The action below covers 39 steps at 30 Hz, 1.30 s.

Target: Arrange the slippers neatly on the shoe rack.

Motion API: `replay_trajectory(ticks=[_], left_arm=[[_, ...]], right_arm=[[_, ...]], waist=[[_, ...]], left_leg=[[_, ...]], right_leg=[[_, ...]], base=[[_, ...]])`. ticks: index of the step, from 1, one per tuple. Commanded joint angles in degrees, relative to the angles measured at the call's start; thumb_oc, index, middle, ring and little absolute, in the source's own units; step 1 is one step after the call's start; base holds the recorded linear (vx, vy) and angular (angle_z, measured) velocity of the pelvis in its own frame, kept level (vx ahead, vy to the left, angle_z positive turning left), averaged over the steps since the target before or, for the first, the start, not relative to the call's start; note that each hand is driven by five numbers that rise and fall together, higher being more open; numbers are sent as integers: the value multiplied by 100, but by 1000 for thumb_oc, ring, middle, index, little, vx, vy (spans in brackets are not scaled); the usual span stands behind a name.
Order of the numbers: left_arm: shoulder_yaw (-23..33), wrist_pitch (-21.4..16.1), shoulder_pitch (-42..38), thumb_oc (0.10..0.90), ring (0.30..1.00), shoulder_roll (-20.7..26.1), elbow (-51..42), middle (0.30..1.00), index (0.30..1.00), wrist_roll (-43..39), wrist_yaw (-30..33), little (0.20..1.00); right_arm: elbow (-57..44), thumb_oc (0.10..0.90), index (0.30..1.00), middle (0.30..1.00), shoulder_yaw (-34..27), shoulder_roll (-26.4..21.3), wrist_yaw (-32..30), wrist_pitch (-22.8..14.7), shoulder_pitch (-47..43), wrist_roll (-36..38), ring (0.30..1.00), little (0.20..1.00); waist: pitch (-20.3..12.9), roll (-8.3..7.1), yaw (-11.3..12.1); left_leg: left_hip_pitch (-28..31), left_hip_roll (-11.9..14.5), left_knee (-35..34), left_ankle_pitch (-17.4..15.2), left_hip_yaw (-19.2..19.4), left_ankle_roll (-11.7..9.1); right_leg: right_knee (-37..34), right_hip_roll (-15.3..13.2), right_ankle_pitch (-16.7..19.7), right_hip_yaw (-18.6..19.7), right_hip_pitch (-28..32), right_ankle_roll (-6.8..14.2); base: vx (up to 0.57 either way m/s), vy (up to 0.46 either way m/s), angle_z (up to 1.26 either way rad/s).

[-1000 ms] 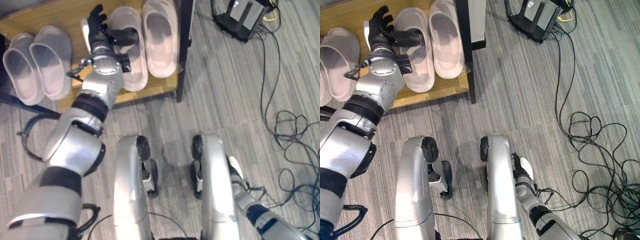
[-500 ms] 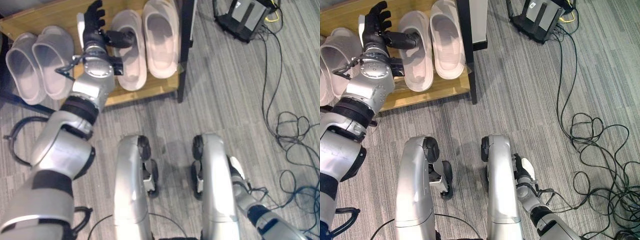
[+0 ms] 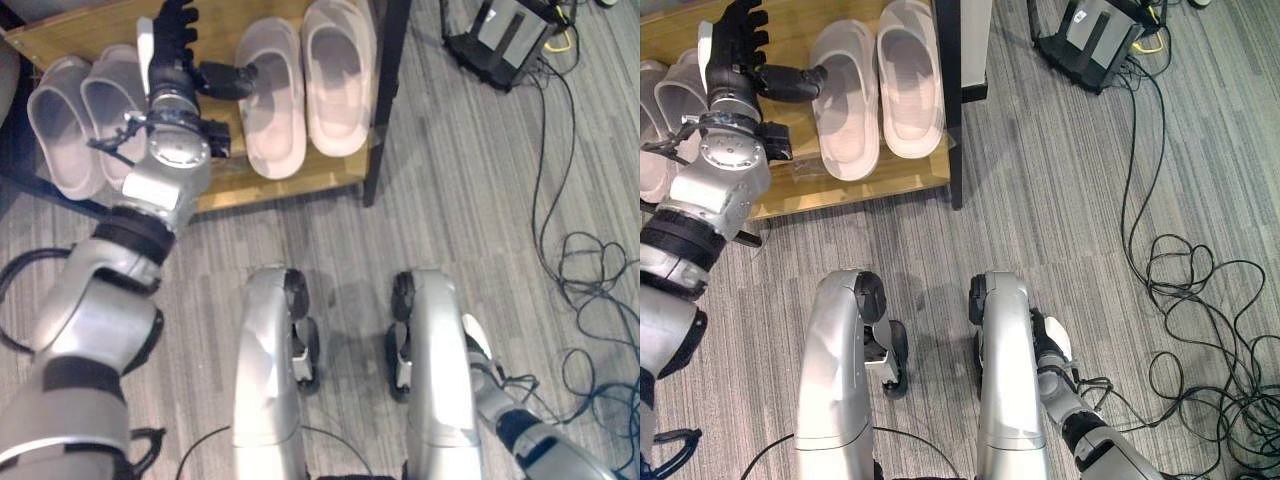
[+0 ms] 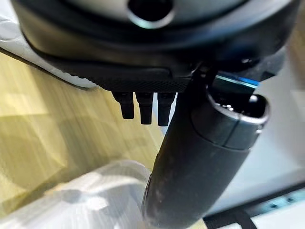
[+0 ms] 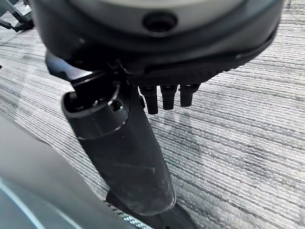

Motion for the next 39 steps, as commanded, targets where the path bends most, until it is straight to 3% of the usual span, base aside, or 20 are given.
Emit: replay_trajectory(ticks=[1, 7, 8, 11, 16, 19, 22, 28, 32, 37, 39], left_arm=[[485, -1011, 7, 800, 900, 900, -1212, 900, 900, -499, 309, 900], [1236, -1394, 1341, 800, 900, 1381, -2592, 900, 900, -912, 95, 900], [1569, -1508, 1804, 800, 900, 1388, -2918, 900, 900, -1001, 10, 900], [1849, -1592, 2139, 800, 900, 1380, -3147, 900, 900, -1075, -37, 900], [2403, -1762, 2789, 800, 900, 1230, -3484, 900, 900, -1583, -495, 900], [2686, -1808, 3103, 800, 900, 948, -3510, 900, 900, -2225, -1092, 900], [2678, -1866, 3228, 800, 900, 910, -3531, 900, 900, -2221, -1175, 900], [3228, -1838, 4343, 800, 900, 654, -4199, 900, 900, -2072, -1756, 900], [3680, -1852, 5249, 800, 900, 429, -4810, 900, 900, -2135, -2240, 900], [3807, -1722, 6343, 800, 900, 124, -5151, 900, 900, -2110, -2817, 900], [3848, -1655, 6781, 800, 900, 4, -5143, 900, 900, -2116, -3001, 900]], right_arm=[[-405, 800, 900, 900, -234, -93, -151, -96, 11, -241, 900, 900], [-581, 800, 900, 900, -358, -75, -154, -159, 207, -335, 900, 900], [-575, 800, 900, 900, -417, -72, -128, -180, 231, -365, 900, 900], [-572, 800, 900, 900, -436, -82, -102, -209, 259, -374, 900, 900], [-584, 800, 900, 900, -481, -104, 43, -321, 326, -390, 900, 900], [-592, 800, 900, 900, -525, -161, 242, -409, 380, -363, 900, 900], [-562, 800, 900, 900, -578, -148, 257, -460, 447, -359, 900, 900], [-921, 800, 900, 900, -1175, -321, 260, -559, 613, -364, 900, 900], [-858, 800, 900, 900, -1569, -400, 244, -543, 512, -420, 900, 900], [-383, 800, 900, 900, -1842, -389, 254, -552, 592, -393, 900, 900], [-161, 800, 900, 900, -1911, -402, 292, -562, 678, -399, 900, 900]], waist=[[-176, 266, 217], [-176, 306, 249], [-176, 298, 269], [-176, 306, 258], [-176, 292, 248], [-176, 245, 214], [-176, 243, 193], [-176, 232, 280], [-187, 256, 385], [-1043, 188, 652], [-1340, 147, 716]], left_leg=[[190, -681, -200, -489, -1252, 23], [190, -683, -174, -503, -1287, 15], [190, -690, -149, -519, -1296, 9], [190, -693, -130, -533, -1306, 9], [190, -688, -94, -570, -1323, -3], [190, -666, -37, -622, -1337, -8], [190, -659, -42, -626, -1327, -16], [190, -734, -57, -467, -1392, -96], [190, -791, -529, -176, -1378, -136], [198, -721, -1722, 344, -1492, -66], [400, -582, -2285, 641, -1547, -18]], right_leg=[[97, -89, 72, 466, 236, -477], [91, -67, 67, 459, 236, -493], [101, -51, 77, 460, 236, -496], [100, -41, 63, 453, 236, -507], [94, -20, 43, 446, 236, -513], [84, 3, 31, 441, 236, -513], [72, 9, 25, 439, 237, -527], [87, -18, 128, 370, 249, -447], [-334, -167, 181, 196, 394, -433], [-1567, -472, 464, -121, 523, -420], [-2204, -613, 633, -304, 770, -391]], base=[[0, 0, 0], [0, 0, 0], [8, 24, -4], [0, 0, 0], [2, 3, -1], [9, 2, -2], [0, 0, 0], [-10, -16, 2], [-68, 8, 13], [-61, 22, 18], [-72, 21, 26]])
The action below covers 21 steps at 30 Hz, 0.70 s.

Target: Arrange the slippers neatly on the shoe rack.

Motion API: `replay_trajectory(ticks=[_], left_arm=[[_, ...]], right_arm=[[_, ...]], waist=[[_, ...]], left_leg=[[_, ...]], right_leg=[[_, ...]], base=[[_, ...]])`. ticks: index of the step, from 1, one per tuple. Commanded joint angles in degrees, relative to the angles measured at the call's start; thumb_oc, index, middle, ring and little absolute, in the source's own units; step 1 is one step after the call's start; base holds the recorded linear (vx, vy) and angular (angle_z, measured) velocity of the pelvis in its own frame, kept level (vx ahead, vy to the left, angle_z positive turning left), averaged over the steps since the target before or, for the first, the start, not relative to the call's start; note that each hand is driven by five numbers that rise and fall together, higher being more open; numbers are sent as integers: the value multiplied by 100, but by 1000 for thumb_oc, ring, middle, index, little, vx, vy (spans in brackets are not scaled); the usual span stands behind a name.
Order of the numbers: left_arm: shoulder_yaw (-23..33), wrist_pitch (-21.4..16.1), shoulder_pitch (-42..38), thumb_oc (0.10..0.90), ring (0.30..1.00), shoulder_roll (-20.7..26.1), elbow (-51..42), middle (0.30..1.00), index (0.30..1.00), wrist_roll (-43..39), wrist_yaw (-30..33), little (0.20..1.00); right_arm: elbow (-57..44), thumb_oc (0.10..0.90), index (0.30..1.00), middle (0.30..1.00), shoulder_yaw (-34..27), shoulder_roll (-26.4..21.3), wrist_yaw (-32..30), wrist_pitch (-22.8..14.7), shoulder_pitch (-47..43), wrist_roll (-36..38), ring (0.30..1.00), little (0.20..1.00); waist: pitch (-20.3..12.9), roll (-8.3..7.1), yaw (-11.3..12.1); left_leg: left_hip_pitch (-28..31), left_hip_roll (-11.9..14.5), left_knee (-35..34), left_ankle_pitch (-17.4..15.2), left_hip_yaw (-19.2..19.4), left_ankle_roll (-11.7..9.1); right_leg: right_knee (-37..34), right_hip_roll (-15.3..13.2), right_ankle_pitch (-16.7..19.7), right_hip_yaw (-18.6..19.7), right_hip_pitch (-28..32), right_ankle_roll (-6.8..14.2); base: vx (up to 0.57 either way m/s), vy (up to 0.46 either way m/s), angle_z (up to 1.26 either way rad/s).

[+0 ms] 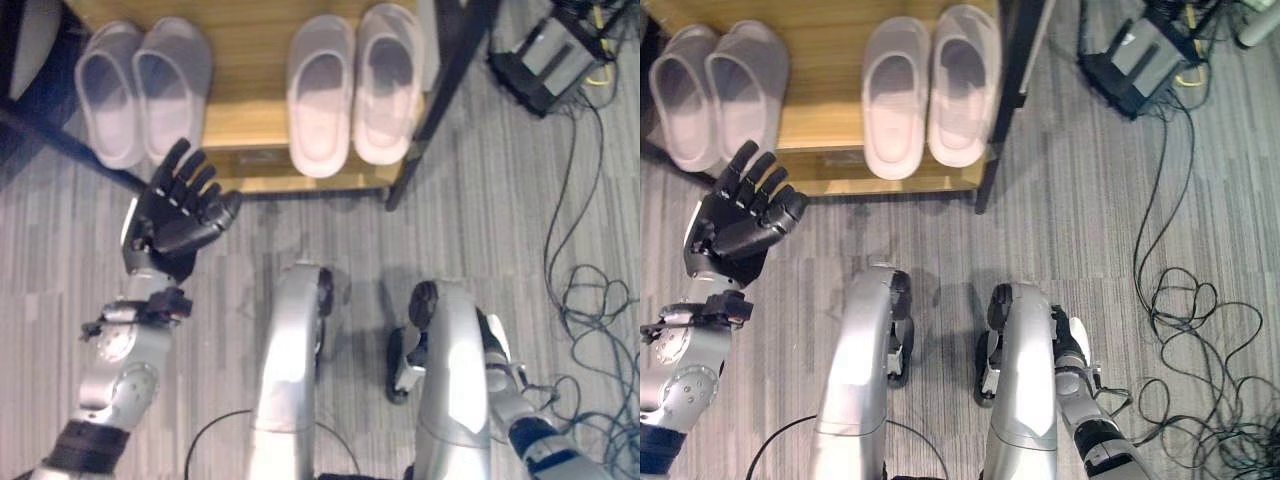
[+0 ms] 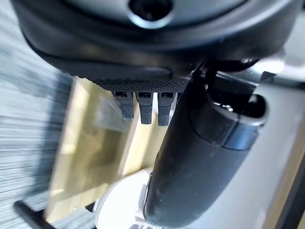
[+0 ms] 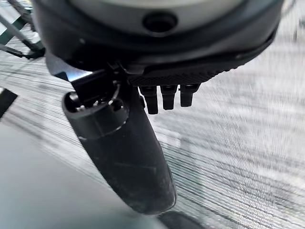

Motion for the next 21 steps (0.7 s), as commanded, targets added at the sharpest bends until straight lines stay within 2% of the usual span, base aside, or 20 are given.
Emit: replay_trajectory(ticks=[1, 2, 3, 4, 6, 7, 10, 11, 12, 13, 14, 15, 16, 17, 18, 19, 20, 21], left_arm=[[213, -363, 43, 800, 900, 157, -551, 900, 900, 39, -707, 900], [74, -127, 350, 800, 900, 264, -446, 900, 900, -17, -1112, 900], [74, -128, 353, 800, 900, 265, -444, 900, 900, -19, -1117, 900], [-358, 188, 581, 800, 900, 313, 66, 900, 900, 107, -1641, 900], [-591, 258, 816, 800, 900, 282, 505, 900, 900, 453, -1769, 900], [-596, 255, 815, 800, 900, 281, 510, 900, 900, 455, -1771, 900], [-876, 332, 1176, 800, 900, 69, 1441, 900, 900, 1136, -1889, 900], [-822, 211, 1291, 800, 900, -540, 2496, 900, 900, 2116, -1390, 900], [-660, 134, 1239, 800, 900, -801, 3014, 900, 900, 2736, -938, 900], [-435, 78, 1012, 800, 900, -1366, 4230, 900, 900, 3615, -276, 900], [-173, 134, 615, 800, 900, -1882, 5492, 900, 900, 3943, 190, 900], [-174, 131, 608, 800, 900, -1883, 5498, 900, 900, 3943, 190, 900], [-124, 118, 503, 800, 900, -2078, 6164, 900, 900, 4457, 592, 900], [-167, 138, 441, 800, 900, -2167, 6472, 900, 900, 4716, 702, 900], [-81, 177, 413, 800, 900, -2406, 7042, 900, 900, 4754, 947, 900], [-81, 176, 410, 800, 900, -2406, 7045, 900, 900, 4754, 947, 900], [-80, 369, 247, 800, 900, -2622, 7903, 900, 900, 5135, 1004, 900], [-79, 366, 244, 800, 900, -2625, 7907, 900, 900, 5137, 1004, 900]], right_arm=[[419, 800, 900, 900, -17, -358, -49, -233, 354, -248, 900, 900], [776, 800, 900, 900, -84, -413, 60, -190, 447, -374, 900, 900], [778, 800, 900, 900, -82, -411, 60, -192, 449, -374, 900, 900], [1177, 800, 900, 900, -263, -477, 291, -190, 660, -337, 900, 900], [1318, 800, 900, 900, -404, -490, 400, -204, 911, -339, 900, 900], [1316, 800, 900, 900, -406, -491, 401, -204, 917, -339, 900, 900], [1425, 800, 900, 900, -674, -452, 543, -224, 1329, -194, 900, 900], [1409, 800, 900, 900, -1011, -377, 628, -215, 1627, 126, 900, 900], [1354, 800, 900, 900, -1141, -292, 638, -246, 1700, 335, 900, 900], [1214, 800, 900, 900, -1288, -180, 581, -256, 1849, 437, 900, 900], [1094, 800, 900, 900, -1453, -16, 601, -363, 2031, 640, 900, 900], [1094, 800, 900, 900, -1455, -17, 601, -363, 2029, 640, 900, 900], [860, 800, 900, 900, -1423, 182, 630, -499, 2060, 873, 900, 900], [835, 800, 900, 900, -1393, 242, 644, -470, 2028, 926, 900, 900], [638, 800, 900, 900, -1138, 373, 634, -544, 2009, 880, 900, 900], [638, 800, 900, 900, -1139, 374, 634, -544, 2007, 880, 900, 900], [488, 800, 900, 900, -966, 464, 767, -595, 1939, 916, 900, 900], [487, 800, 900, 900, -966, 462, 767, -594, 1939, 916, 900, 900]], waist=[[-1322, 49, 63], [-1515, -50, 93], [-1503, -45, 92], [-1737, -117, 48], [-1876, -122, -20], [-1856, -116, -17], [-2028, -119, -114], [-2145, -135, -192], [-2234, -154, -237], [-2322, -189, -344], [-2444, -191, -489], [-2442, -190, -498], [-2538, -195, -589], [-2616, -190, -572], [-2646, -278, -443], [-2649, -279, -451], [-2808, -244, -463], [-2789, -239, -456]], left_leg=[[-26, -45, -908, 410, -1064, 382], [535, 131, -1774, 711, -1096, 376], [566, 133, -1802, 724, -1098, 375], [1570, 317, -3255, 1207, -998, 313], [2330, 366, -4260, 1544, -868, 230], [2373, 371, -4294, 1559, -868, 229], [3651, 436, -5718, 2032, -758, 124], [4936, 441, -7042, 2396, -572, -5], [5300, 390, -7599, 2719, -505, -49], [6049, 329, -8408, 2937, -341, -159], [6651, 392, -9040, 3182, 11, -272], [6660, 387, -9071, 3209, 3, -271], [6992, 507, -9356, 3412, 201, -389], [7174, 562, -9556, 3551, 177, -444], [7516, 591, -9923, 3618, -485, -595], [7514, 586, -9940, 3636, -492, -593], [7841, 818, -10650, 3701, -887, -685], [7879, 826, -10678, 3710, -878, -686]], right_leg=[[-759, -247, 661, 218, -74, -143], [-1635, -409, 826, 41, 480, -86], [-1664, -408, 838, 33, 513, -89], [-3215, -533, 1309, -136, 1468, 79], [-4349, -537, 1676, -276, 2195, 162], [-4383, -533, 1691, -282, 2239, 160], [-5961, -500, 2166, -459, 3530, 327], [-7190, -528, 2632, -605, 4760, 493], [-7709, -553, 2922, -725, 5121, 529], [-8479, -574, 3180, -833, 5886, 635], [-9193, -603, 3370, -1050, 6585, 728], [-9220, -604, 3390, -1061, 6598, 729], [-9552, -586, 3510, -1033, 6918, 780], [-9833, -583, 3578, -1035, 7124, 837], [-10262, -587, 3677, -734, 7598, 916], [-10278, -591, 3691, -743, 7601, 918], [-10775, -705, 3896, -562, 7994, 1056], [-10791, -699, 3902, -558, 8023, 1055]], base=[[-102, -7, 18], [-81, -15, 8], [-122, -40, 11], [-98, -43, 18], [-59, -37, 29], [13, -24, 27], [72, -24, 18], [124, -38, 0], [233, -42, 5], [239, -9, 15], [237, -5, 20], [178, 83, 23], [119, 132, 31], [234, 277, 26], [172, 205, 13], [228, 453, -44], [115, 305, -59], [154, 568, -63]])
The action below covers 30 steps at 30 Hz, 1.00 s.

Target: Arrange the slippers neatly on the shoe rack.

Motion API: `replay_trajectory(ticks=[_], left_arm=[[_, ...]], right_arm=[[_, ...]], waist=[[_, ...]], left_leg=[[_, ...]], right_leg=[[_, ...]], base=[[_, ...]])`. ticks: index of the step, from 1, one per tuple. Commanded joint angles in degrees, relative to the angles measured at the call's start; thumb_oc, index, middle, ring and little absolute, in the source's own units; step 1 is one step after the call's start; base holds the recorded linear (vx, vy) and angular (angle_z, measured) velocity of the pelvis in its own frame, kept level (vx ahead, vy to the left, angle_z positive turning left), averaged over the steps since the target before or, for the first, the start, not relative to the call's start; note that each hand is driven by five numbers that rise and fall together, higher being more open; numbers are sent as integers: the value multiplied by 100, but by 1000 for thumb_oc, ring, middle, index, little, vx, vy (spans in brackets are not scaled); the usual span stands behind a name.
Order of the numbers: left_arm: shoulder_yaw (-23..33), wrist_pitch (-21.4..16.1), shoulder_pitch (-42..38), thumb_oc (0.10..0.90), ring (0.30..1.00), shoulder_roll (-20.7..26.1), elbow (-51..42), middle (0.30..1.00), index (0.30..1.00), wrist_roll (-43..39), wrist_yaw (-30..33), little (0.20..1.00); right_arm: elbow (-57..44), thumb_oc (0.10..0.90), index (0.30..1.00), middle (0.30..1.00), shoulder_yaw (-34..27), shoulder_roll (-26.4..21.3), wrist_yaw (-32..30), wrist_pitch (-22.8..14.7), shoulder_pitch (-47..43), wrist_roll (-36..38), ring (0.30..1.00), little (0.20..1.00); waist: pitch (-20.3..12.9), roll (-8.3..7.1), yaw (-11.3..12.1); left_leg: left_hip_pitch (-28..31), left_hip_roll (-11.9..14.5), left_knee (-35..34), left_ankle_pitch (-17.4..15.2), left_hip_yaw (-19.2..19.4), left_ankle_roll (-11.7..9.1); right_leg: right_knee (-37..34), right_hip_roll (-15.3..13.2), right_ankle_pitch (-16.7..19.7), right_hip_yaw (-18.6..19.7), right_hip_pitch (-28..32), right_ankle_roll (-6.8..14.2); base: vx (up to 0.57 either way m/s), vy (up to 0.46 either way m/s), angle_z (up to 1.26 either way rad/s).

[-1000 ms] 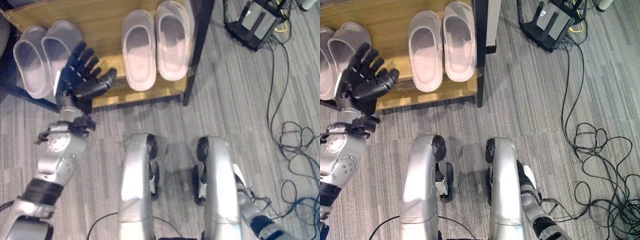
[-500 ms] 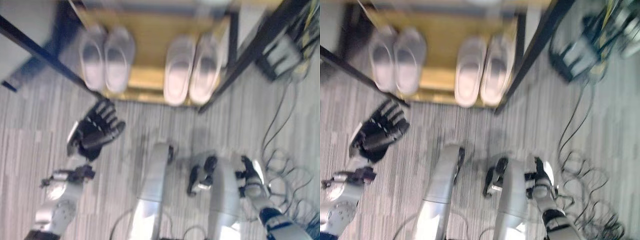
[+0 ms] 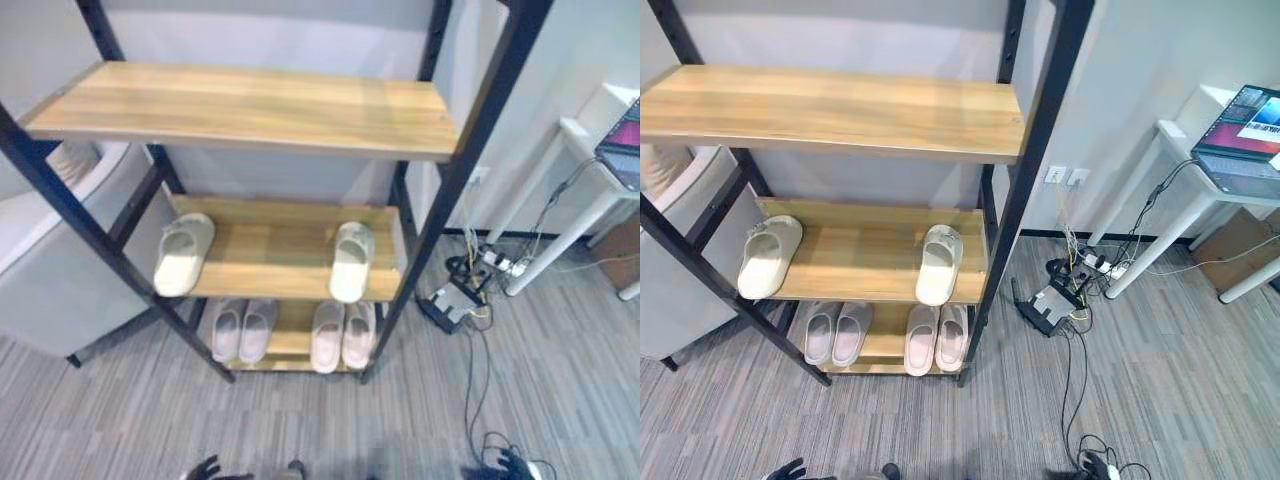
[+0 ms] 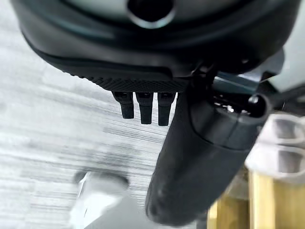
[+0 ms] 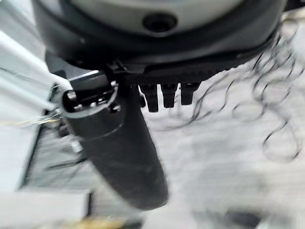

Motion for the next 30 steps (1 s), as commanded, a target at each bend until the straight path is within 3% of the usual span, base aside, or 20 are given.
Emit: replay_trajectory(ticks=[1, 4, 5, 7, 10, 11, 12, 13, 14, 15, 16, 17, 19, 20, 21, 23, 25, 26, 30], left_arm=[[-183, 22, -178, 800, 900, 192, 333, 900, 900, 1236, 457, 900], [-292, 119, -78, 800, 900, 185, 648, 900, 900, 1832, 495, 900], [-249, 238, -67, 800, 900, 213, 789, 900, 900, 2078, 468, 900], [-193, 235, -82, 800, 900, 272, 666, 900, 900, 1977, 447, 900], [-272, 229, -99, 800, 900, 305, 488, 900, 900, 2049, 569, 900], [-272, 230, -98, 800, 900, 304, 487, 900, 900, 2049, 569, 900], [-201, 208, -96, 800, 900, 316, 381, 900, 900, 1947, 571, 900], [-202, 208, -96, 800, 900, 316, 380, 900, 900, 1947, 571, 900], [-98, 151, -138, 800, 900, 380, 156, 900, 900, 1846, 547, 900], [-43, 94, -122, 800, 900, 354, -40, 900, 900, 1788, 555, 900], [82, 28, -67, 800, 900, 189, -218, 900, 900, 1668, 634, 900], [170, -14, -47, 800, 900, 131, -211, 900, 900, 1601, 643, 900], [140, -31, 1, 800, 900, 119, -150, 900, 900, 1609, 601, 900], [171, -150, 113, 800, 900, 54, -77, 900, 900, 1714, 663, 900], [172, -150, 113, 800, 900, 54, -77, 900, 900, 1714, 663, 900], [23, -133, 156, 800, 900, 8, -2, 900, 900, 1996, 620, 900], [-6, -141, 192, 800, 900, -27, 13, 900, 900, 2067, 598, 900], [-125, -182, 344, 800, 900, -160, 26, 900, 900, 2229, 454, 900], [-165, -157, 398, 800, 900, -215, 82, 900, 900, 2196, 345, 900]], right_arm=[[-121, 800, 900, 900, -131, -493, 91, -371, -579, 149, 900, 900], [-417, 800, 900, 900, -118, -610, 39, -359, -586, -106, 900, 900], [-641, 800, 900, 900, -119, -701, -36, -366, -637, -262, 900, 900], [-926, 800, 900, 900, -91, -808, -111, -355, -741, -359, 900, 900], [-1246, 800, 900, 900, -1, -808, -140, -395, -830, -394, 900, 900], [-1249, 800, 900, 900, -1, -809, -140, -393, -828, -394, 900, 900], [-1652, 800, 900, 900, 93, -1023, -244, -397, -779, -803, 900, 900], [-1652, 800, 900, 900, 92, -1023, -244, -397, -778, -803, 900, 900], [-2555, 800, 900, 900, 165, -1544, -482, -309, -689, -1919, 900, 900], [-2928, 800, 900, 900, 116, -1704, -630, -296, -609, -2359, 900, 900], [-4483, 800, 900, 900, -62, -1581, -520, -445, 163, -2734, 900, 900], [-5080, 800, 900, 900, -26, -1607, -330, -660, 770, -2923, 900, 900], [-4971, 800, 900, 900, 58, -1721, -356, -594, 628, -2999, 900, 900], [-5361, 800, 900, 900, 218, -1682, -193, -1107, 1582, -3126, 900, 900], [-5360, 800, 900, 900, 219, -1682, -194, -1108, 1582, -3126, 900, 900], [-6418, 800, 900, 900, 260, -2255, -20, -1251, 1915, -3766, 900, 900], [-6673, 800, 900, 900, 199, -2460, -64, -1274, 2024, -4058, 900, 900], [-6983, 800, 900, 900, 215, -2854, -40, -1326, 2038, -4512, 900, 900], [-7157, 800, 900, 900, 279, -3106, 95, -1322, 1740, -4373, 900, 900]], waist=[[-150, 338, 18], [-214, 314, -17], [-251, 263, -13], [-170, 252, -30], [-61, 472, -51], [-58, 473, -47], [-51, 591, -12], [-49, 591, -13], [-73, 532, 47], [-114, 498, 86], [-132, 510, 30], [-126, 519, -62], [-102, 505, -77], [-83, 508, -211], [-82, 508, -212], [-34, 431, -294], [-69, 421, -277], [-138, 403, -252], [-186, 415, -214]], left_leg=[[756, 282, -1497, 864, 255, -13], [962, 87, -1567, 705, 417, 105], [982, -94, -1517, 581, 564, 197], [861, -236, -1328, 500, 613, 330], [824, -217, -1219, 444, 819, 492], [826, -216, -1212, 437, 822, 490], [855, -283, -1233, 447, 905, 585], [858, -283, -1233, 447, 904, 585], [916, -429, -1250, 422, 904, 631], [982, -472, -1308, 424, 939, 639], [1080, -454, -1355, 465, 992, 654], [1095, -432, -1370, 471, 1072, 654], [1157, -418, -1370, 424, 1121, 648], [1220, -389, -1397, 433, 1166, 616], [1223, -389, -1398, 434, 1165, 616], [1203, -323, -1372, 439, 1149, 565], [1217, -327, -1379, 432, 1133, 560], [1301, -294, -1461, 434, 1103, 540], [1401, -258, -1648, 492, 1005, 545]], right_leg=[[-558, -569, 633, 109, 129, 583], [-677, -815, 934, 255, 162, 722], [-748, -1018, 1260, 343, 103, 856], [-507, -1070, 1532, 573, -87, 823], [131, -707, 852, 446, -328, 580], [158, -706, 834, 452, -338, 577], [523, -440, 333, 82, -284, 446], [524, -440, 332, 81, -282, 446], [425, -222, 125, -43, -66, 405], [324, -198, 119, -93, 25, 415], [311, -169, 216, -27, -31, 457], [246, -157, 259, 47, -28, 484], [145, -128, 208, 100, 59, 467], [49, -98, 207, 198, 118, 478], [47, -98, 208, 198, 121, 478], [15, -16, 130, 283, 151, 444], [-38, -16, 131, 268, 202, 449], [-142, -16, 135, 247, 298, 465], [-250, 12, 154, 330, 324, 470]], base=[[39, 264, -37], [7, 382, -29], [-89, 419, -23], [-144, 293, -30], [-149, 202, -21], [-133, 202, -14], [-72, 124, -4], [-103, 155, -8], [-21, 32, -26], [-1, 39, -13], [29, 9, -14], [29, -9, -13], [15, -21, -53], [11, -11, -64], [13, -40, -30], [7, -64, -4], [72, -57, -2], [111, -61, 3], [85, -36, 1]])
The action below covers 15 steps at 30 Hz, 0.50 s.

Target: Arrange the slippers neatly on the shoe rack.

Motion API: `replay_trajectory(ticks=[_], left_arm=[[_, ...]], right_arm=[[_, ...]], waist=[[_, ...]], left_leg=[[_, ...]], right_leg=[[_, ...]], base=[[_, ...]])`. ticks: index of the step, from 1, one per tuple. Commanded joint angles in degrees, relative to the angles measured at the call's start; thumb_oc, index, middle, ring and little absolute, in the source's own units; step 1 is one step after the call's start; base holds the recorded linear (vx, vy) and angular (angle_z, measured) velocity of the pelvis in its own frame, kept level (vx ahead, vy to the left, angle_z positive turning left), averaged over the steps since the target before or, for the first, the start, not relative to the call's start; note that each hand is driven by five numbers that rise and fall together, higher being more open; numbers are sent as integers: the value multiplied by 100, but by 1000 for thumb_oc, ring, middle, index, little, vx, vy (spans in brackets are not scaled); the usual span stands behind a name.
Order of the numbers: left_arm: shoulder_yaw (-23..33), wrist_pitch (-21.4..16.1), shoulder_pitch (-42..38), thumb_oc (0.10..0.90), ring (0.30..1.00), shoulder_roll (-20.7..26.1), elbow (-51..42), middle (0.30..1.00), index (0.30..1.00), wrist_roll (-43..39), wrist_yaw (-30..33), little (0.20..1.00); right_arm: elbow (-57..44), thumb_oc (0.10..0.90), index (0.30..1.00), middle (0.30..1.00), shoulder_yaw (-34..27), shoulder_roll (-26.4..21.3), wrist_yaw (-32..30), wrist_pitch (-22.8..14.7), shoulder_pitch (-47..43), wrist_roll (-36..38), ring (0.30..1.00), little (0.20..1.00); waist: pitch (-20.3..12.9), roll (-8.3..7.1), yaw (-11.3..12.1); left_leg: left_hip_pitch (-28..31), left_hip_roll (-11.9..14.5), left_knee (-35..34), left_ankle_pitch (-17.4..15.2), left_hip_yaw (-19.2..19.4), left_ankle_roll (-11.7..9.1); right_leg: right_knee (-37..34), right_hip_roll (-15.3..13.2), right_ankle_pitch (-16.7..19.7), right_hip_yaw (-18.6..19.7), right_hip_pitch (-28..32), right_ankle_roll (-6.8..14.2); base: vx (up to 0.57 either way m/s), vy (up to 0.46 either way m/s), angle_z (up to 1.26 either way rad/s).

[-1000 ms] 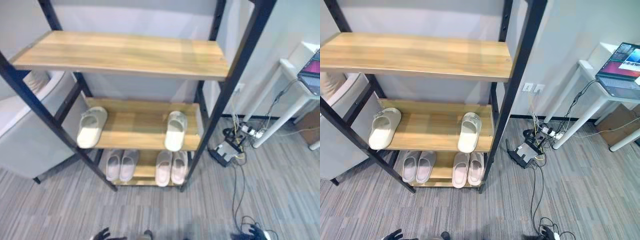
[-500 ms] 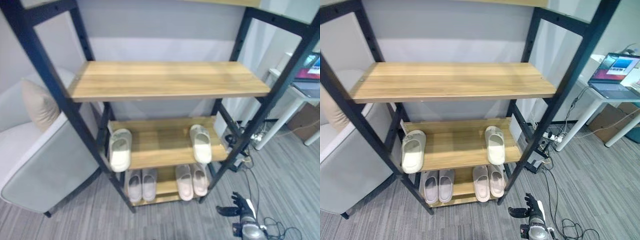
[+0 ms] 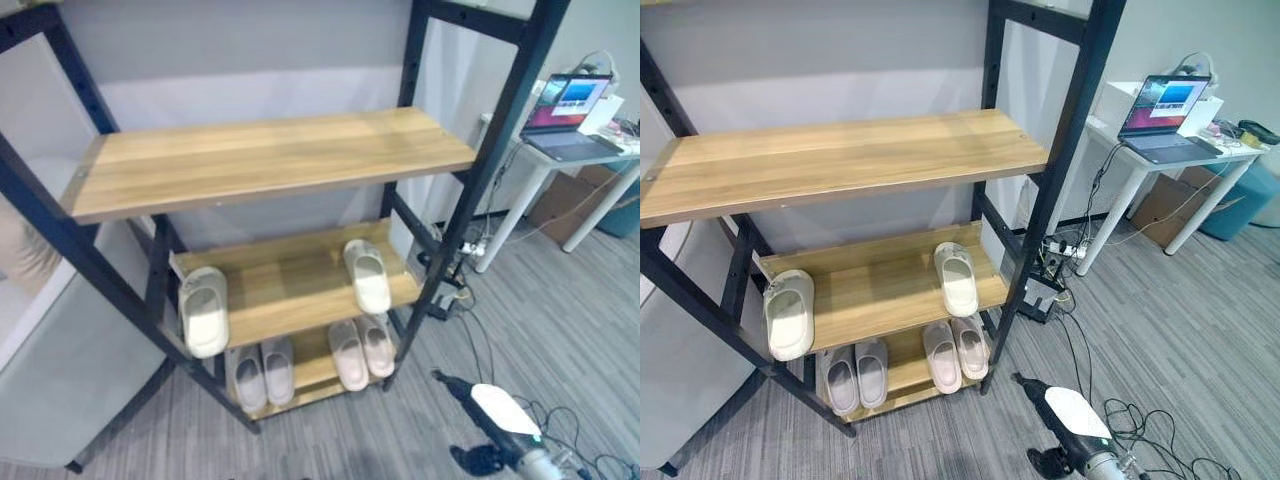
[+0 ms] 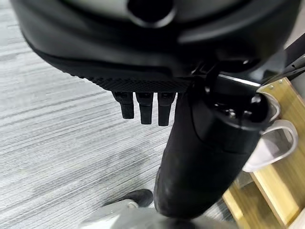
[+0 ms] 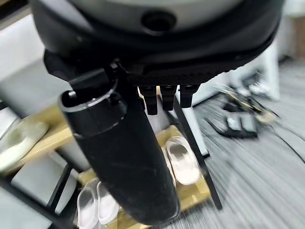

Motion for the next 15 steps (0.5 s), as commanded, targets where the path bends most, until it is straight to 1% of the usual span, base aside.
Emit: replay_trajectory(ticks=[1, 4, 6, 7, 8, 9, 10, 11, 13, 14, 15], left_arm=[[-60, -76, -286, 800, 900, 75, 285, 900, 900, 76, -99, 900], [-156, -82, -312, 800, 900, 92, 244, 900, 900, 35, -173, 900], [-172, -78, -340, 800, 900, 104, 221, 900, 900, 3, -191, 900], [-229, -59, -434, 800, 900, 128, 163, 900, 900, -60, -213, 900], [-254, -49, -468, 800, 900, 132, 147, 900, 900, -62, -224, 900], [-368, -36, -517, 800, 900, 108, 78, 900, 900, -88, -267, 900], [-360, -34, -522, 800, 900, 107, 77, 900, 900, -89, -268, 900], [-411, -21, -549, 800, 900, 82, 52, 900, 900, -93, -267, 900], [-490, 13, -584, 800, 900, 49, 68, 900, 900, -90, -281, 900], [-473, 13, -595, 800, 900, 50, 72, 900, 900, -90, -281, 900], [-506, 64, -591, 800, 900, 11, 123, 900, 900, -48, -291, 900]], right_arm=[[-738, 800, 900, 900, -99, 49, -158, -398, -981, 239, 900, 900], [-832, 800, 900, 900, 45, -154, -64, -355, -1481, 330, 900, 900], [-828, 800, 900, 900, 98, -192, 0, -322, -1655, 396, 900, 900], [-850, 800, 900, 900, 185, -223, 61, -231, -2126, 519, 900, 900], [-846, 800, 900, 900, 205, -232, 110, -200, -2259, 576, 900, 900], [-789, 800, 900, 900, 188, -265, 140, -62, -2698, 652, 900, 900], [-780, 800, 900, 900, 202, -266, 138, -58, -2719, 653, 900, 900], [-674, 800, 900, 900, 239, -282, 25, 51, -2987, 462, 900, 900], [-678, 800, 900, 900, 250, -232, -84, 191, -3450, 280, 900, 900], [-660, 800, 900, 900, 278, -226, -91, 195, -3490, 277, 900, 900], [-587, 800, 900, 900, 291, -31, -136, 274, -3784, 276, 900, 900]], waist=[[-142, -36, 258], [-196, -26, 352], [-201, -23, 369], [-238, -24, 415], [-258, -25, 431], [-296, -26, 490], [-297, -25, 481], [-304, -18, 501], [-322, -24, 560], [-327, -28, 539], [-360, -40, 605]], left_leg=[[300, 236, 149, -472, -478, -166], [326, 247, 7, -384, -562, -148], [332, 251, -47, -351, -588, -140], [289, 240, -146, -276, -668, -130], [257, 227, -158, -262, -698, -132], [129, 194, -158, -216, -747, -148], [121, 193, -158, -214, -750, -147], [46, 166, -158, -190, -758, -152], [-104, 98, -158, -170, -762, -183], [-121, 95, -158, -165, -768, -183], [-168, 66, -158, -202, -776, -171]], right_leg=[[368, -323, 25, 336, -154, 407], [305, -303, 31, 386, -122, 396], [283, -301, 35, 385, -108, 393], [171, -303, 64, 342, -83, 387], [115, -310, 79, 310, -76, 384], [-51, -323, 131, 221, -70, 385], [-58, -323, 136, 218, -74, 385], [-133, -319, 173, 202, -93, 393], [-270, -329, 210, 129, -132, 399], [-278, -331, 215, 122, -142, 400], [-352, -327, 234, 101, -155, 409]], base=[[55, -21, 0], [43, -13, 2], [30, -10, 5], [36, -12, 18], [24, -13, 29], [2, -10, 33], [-15, -5, 29], [-30, 7, 21], [-50, 10, 17], [-12, 17, 15], [43, 15, 19]])
